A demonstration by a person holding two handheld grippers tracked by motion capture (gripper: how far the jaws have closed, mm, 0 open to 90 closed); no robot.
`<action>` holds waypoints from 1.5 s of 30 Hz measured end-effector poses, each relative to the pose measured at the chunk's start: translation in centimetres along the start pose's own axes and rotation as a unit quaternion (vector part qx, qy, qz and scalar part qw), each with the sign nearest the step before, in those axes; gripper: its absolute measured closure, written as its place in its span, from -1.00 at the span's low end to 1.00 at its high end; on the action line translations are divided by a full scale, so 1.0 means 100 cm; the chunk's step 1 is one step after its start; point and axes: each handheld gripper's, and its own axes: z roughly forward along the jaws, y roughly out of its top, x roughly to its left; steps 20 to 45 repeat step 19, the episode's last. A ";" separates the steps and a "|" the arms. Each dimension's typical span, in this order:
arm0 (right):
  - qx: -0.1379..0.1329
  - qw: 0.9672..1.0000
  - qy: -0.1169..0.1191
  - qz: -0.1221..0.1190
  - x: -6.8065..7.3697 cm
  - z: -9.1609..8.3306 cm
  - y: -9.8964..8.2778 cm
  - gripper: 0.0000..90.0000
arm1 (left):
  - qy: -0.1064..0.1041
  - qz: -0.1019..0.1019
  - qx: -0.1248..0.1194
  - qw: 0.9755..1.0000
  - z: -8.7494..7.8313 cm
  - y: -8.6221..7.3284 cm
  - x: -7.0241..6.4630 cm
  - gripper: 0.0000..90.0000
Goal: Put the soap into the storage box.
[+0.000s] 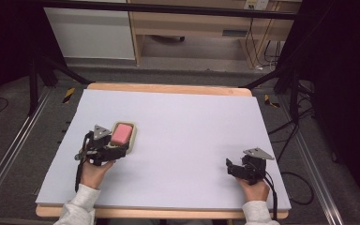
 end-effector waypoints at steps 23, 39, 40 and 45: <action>0.001 1.000 -0.003 0.008 -0.004 -0.002 -0.001 -0.72 | 0.023 -0.009 0.009 1.000 -0.029 -0.053 0.041 -0.69; 0.001 1.000 -0.003 0.008 -0.004 -0.002 -0.001 -0.72 | 0.023 -0.009 0.009 1.000 -0.029 -0.053 0.041 -0.69; 0.001 1.000 -0.003 0.008 -0.004 -0.002 -0.001 -0.72 | 0.023 -0.009 0.009 1.000 -0.029 -0.053 0.041 -0.69; 0.001 1.000 -0.003 0.008 -0.004 -0.002 -0.001 -0.72 | 0.023 -0.009 0.009 1.000 -0.029 -0.053 0.041 -0.69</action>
